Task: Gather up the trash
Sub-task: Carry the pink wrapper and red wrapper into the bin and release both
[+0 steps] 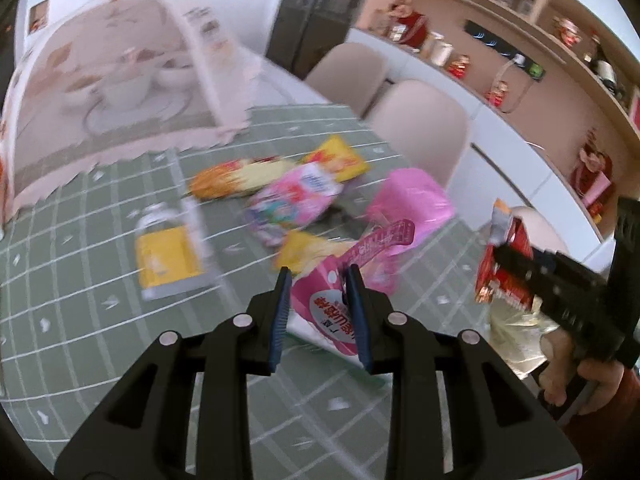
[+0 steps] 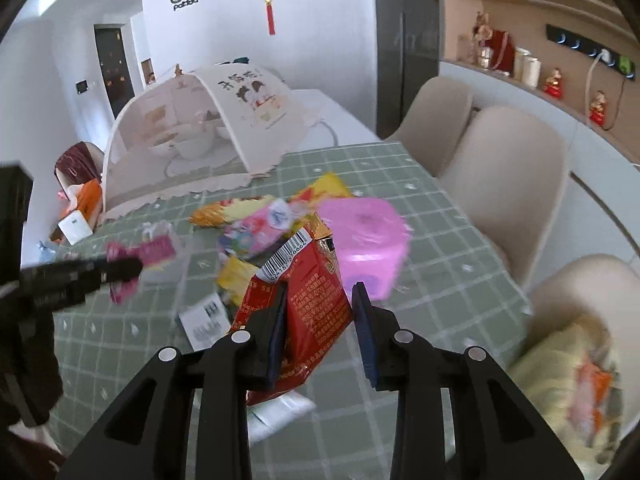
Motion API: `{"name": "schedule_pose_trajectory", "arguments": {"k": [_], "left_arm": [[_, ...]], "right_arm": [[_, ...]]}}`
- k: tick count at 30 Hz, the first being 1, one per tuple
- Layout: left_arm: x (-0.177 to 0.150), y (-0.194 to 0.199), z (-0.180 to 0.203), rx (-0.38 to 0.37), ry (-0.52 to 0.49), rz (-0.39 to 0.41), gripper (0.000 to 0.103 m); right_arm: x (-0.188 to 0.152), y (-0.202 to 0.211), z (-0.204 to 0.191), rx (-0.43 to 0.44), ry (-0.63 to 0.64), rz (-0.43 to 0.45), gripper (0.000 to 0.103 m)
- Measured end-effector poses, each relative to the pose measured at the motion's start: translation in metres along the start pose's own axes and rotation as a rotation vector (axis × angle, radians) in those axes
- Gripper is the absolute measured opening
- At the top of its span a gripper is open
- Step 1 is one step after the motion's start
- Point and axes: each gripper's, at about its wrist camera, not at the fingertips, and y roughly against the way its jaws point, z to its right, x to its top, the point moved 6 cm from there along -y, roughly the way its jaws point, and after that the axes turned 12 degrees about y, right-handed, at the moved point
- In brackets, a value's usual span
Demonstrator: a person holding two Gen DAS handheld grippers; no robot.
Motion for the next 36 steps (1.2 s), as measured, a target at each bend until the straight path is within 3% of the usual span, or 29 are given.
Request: {"name": "schedule_pose_trajectory", "arguments": {"k": [8, 20, 24, 29, 33, 36], "left_arm": [[-0.026, -0.019, 0.114, -0.089, -0.134, -0.024, 0.026], [-0.089, -0.082, 0.271, -0.187, -0.282, -0.173, 0.026], [-0.103, -0.112, 0.313, -0.202, -0.305, -0.227, 0.026], [-0.119, -0.157, 0.357, -0.157, -0.358, -0.289, 0.026], [-0.136, -0.180, 0.375, -0.139, -0.395, -0.340, 0.042], [-0.140, -0.182, 0.376, -0.143, -0.405, -0.350, 0.046]], "right_arm": [[-0.052, 0.071, 0.091, -0.138, -0.057, 0.027, 0.030], [-0.140, 0.139, 0.213, -0.321, -0.123, 0.000, 0.031], [-0.167, 0.151, 0.245, -0.345, -0.158, -0.009, 0.031], [-0.190, 0.152, 0.270, -0.339, -0.189, -0.028, 0.031], [-0.206, 0.149, 0.280, -0.310, -0.216, -0.029, 0.031], [-0.215, 0.142, 0.284, -0.294, -0.236, -0.034, 0.031]]}}
